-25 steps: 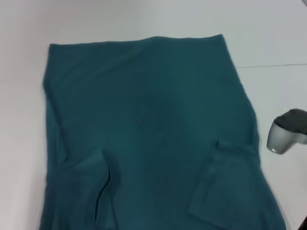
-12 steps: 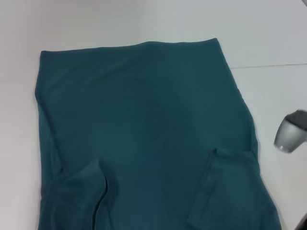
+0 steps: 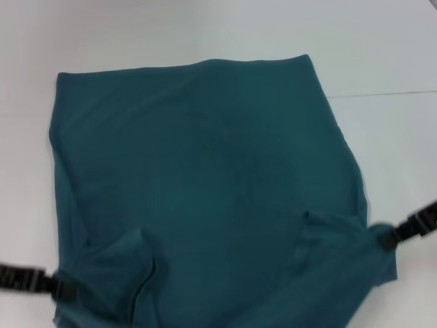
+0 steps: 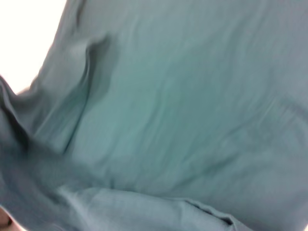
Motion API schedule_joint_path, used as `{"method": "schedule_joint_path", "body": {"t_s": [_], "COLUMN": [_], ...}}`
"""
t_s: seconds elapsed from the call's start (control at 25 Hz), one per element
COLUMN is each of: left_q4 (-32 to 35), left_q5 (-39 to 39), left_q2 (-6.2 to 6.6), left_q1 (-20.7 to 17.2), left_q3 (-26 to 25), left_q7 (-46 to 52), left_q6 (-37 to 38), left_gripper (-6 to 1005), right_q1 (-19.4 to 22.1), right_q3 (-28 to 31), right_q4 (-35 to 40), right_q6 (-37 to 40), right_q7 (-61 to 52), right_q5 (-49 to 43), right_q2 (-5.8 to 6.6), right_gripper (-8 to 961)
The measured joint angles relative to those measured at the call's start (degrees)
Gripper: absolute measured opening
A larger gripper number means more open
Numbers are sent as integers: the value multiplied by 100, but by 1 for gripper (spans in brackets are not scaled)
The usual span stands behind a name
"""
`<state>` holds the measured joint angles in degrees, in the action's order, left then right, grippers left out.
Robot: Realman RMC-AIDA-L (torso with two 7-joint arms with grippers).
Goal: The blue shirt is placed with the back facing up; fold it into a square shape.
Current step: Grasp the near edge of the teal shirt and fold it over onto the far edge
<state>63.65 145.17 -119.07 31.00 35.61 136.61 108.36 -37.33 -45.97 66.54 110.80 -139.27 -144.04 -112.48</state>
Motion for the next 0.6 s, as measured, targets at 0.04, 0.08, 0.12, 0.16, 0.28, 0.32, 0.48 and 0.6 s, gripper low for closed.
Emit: {"method": "schedule_joint_path", "body": {"t_s": [0.04,0.08,0.12,0.16,0.28,0.32,0.48,0.6], "left_q4": [-10,-18,-27,-36,-93,-101,-88,-81], "left_q5": [-45,-76,-128,-176,-331,-362,-490,-590], "left_q2": [11,21,42,62,142,161,189,198], "left_q1": [58,104,174,224,349,377,467,491], "left_q3": [-26,-55,-104,-144,-230,-235,-239,-241], "left_q7": [-5,-5,-5,-5,4,7,-9,-60], "left_q6": [-123,-216,-369,-473,-797,-858,-1106,-1275], "left_gripper": [91,92,93,94,96,96,99,101], "right_q1": [-29,-60,-91,-117,-197,-233,-368,-435], "right_q3": [44,85,121,147,272,361,647,734], "right_q4": [-1,-5,-11,-17,-47,-64,-126,-232], "right_q6": [-73,-174,-267,-348,-555,-615,-766,-961], "right_q7": [-11,-29,-52,-76,-152,-167,-202,-311], "right_q5": [0,-1,-4,-6,15,35,51,53], "right_q2": [4,7,7,10,23,30,45,83], "right_gripper": [82,82,82,82,82,82,81,81]}}
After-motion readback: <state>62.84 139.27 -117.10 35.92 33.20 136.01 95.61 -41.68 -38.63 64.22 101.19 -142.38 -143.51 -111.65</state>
